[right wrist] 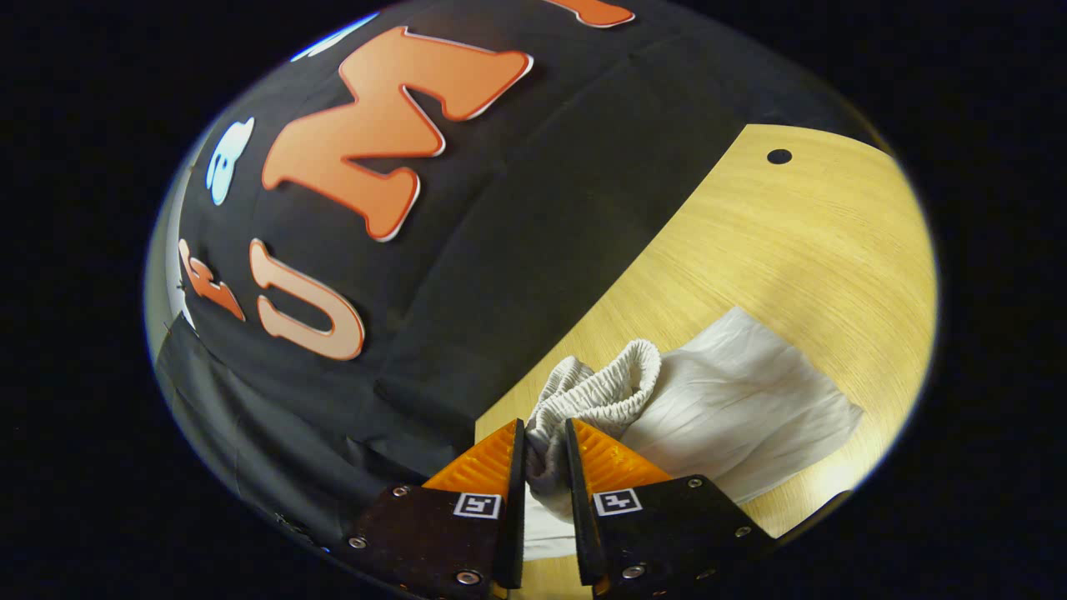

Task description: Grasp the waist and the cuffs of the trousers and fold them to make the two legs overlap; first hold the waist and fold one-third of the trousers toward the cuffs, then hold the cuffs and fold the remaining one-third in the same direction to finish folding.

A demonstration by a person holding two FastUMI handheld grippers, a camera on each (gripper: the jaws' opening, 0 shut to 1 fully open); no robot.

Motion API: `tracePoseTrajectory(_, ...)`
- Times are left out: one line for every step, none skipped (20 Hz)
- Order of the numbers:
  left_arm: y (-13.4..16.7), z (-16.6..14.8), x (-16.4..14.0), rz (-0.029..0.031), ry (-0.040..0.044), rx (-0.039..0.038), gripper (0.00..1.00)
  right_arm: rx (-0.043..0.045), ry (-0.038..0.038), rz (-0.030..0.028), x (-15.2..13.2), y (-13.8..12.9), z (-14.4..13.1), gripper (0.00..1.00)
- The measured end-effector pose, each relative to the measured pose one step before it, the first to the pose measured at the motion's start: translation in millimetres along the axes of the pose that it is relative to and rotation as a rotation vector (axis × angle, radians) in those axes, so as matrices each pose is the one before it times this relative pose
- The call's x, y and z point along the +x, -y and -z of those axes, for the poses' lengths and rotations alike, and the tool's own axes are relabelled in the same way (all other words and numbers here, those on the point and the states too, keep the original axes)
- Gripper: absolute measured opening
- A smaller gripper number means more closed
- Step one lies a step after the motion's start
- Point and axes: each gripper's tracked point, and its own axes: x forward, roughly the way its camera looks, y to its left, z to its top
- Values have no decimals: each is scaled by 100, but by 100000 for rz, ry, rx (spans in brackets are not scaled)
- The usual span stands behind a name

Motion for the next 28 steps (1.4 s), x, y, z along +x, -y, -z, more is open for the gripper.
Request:
tracePoseTrajectory(88,258,102,1407,-574,-2030,99,-708,-3203,77,453,-142,577,27)
tracePoseTrajectory(-66,70,76,802,-1122,-2747,99,8,-3131,-744,301,-82,273,16)
tracePoseTrajectory(-63,265,80,655,-1264,-3209,96,317,-1827,-183,386,176,201,33)
tracePoseTrajectory(-33,473,198,636,-1050,-3612,99,-744,-765,152,370,380,67,35)
tracePoseTrajectory(5,259,62,613,-706,-3838,99,-1259,-225,1248,272,140,1000,39)
tracePoseTrajectory(-101,151,-119,647,-788,-3720,99,-1233,-302,535,102,-2,352,41)
tracePoseTrajectory(-49,167,64,1195,-981,-3878,99,-422,-332,516,-3,-144,51,43)
tracePoseTrajectory(-17,504,177,2369,-1833,-4287,99,-135,52,171,81,-75,-122,44)
tracePoseTrajectory(-441,490,264,1264,-2195,-4524,97,-22,437,727,235,72,-170,49)
tracePoseTrajectory(-814,358,345,502,-1885,-4791,100,-224,789,1297,-131,280,-361,53)
tracePoseTrajectory(-635,295,323,526,-1424,-5087,100,-725,1007,989,-172,339,-233,60)
tracePoseTrajectory(-855,237,602,454,-816,-5195,99,-778,860,973,-229,308,-334,62)
tracePoseTrajectory(-797,36,408,900,-359,-5274,100,-377,596,601,-373,183,-346,65)
tracePoseTrajectory(-1089,-253,331,590,-217,-5657,100,-474,488,470,-301,192,-239,57)
tracePoseTrajectory(-781,-374,428,964,27,-5525,99,-592,625,673,-278,277,-224,71)
tracePoseTrajectory(-914,-349,497,113,229,-4917,99,-440,453,673,-344,252,-260,73)
tracePoseTrajectory(-716,-227,511,294,-43,-3773,99,-403,224,678,-322,279,-202,75)
tracePoseTrajectory(-603,-289,442,238,-87,-3130,100,-501,237,728,-307,257,-126,76)
tracePoseTrajectory(-306,-248,564,22,210,-2234,99,-244,401,726,-320,258,-186,77)
tracePoseTrajectory(-222,-91,664,49,-163,-1878,99,-105,469,42,-358,153,-195,77)
tracePoseTrajectory(-188,-197,642,-250,-7,-973,99,84,324,638,-381,326,-203,77)
tracePoseTrajectory(2,-195,636,-53,121,-834,100,23,549,-158,-486,151,-350,77)
tracePoseTrajectory(-107,-214,357,-389,104,-426,99,-107,734,531,-434,155,-283,77)
tracePoseTrajectory(-113,-182,554,-778,-167,-684,99,-226,1224,-17,-514,196,-385,77)
tracePoseTrajectory(86,-144,671,56,-444,-1220,99,65,1077,391,-507,302,-337,77)
tracePoseTrajectory(522,-255,309,1273,487,-1224,100,364,1094,268,-677,332,-381,77)
tracePoseTrajectory(376,-204,542,441,430,-433,96,562,1074,171,-624,322,-350,77)
tracePoseTrajectory(270,-76,621,262,324,23,96,755,1270,440,-534,427,-310,77)
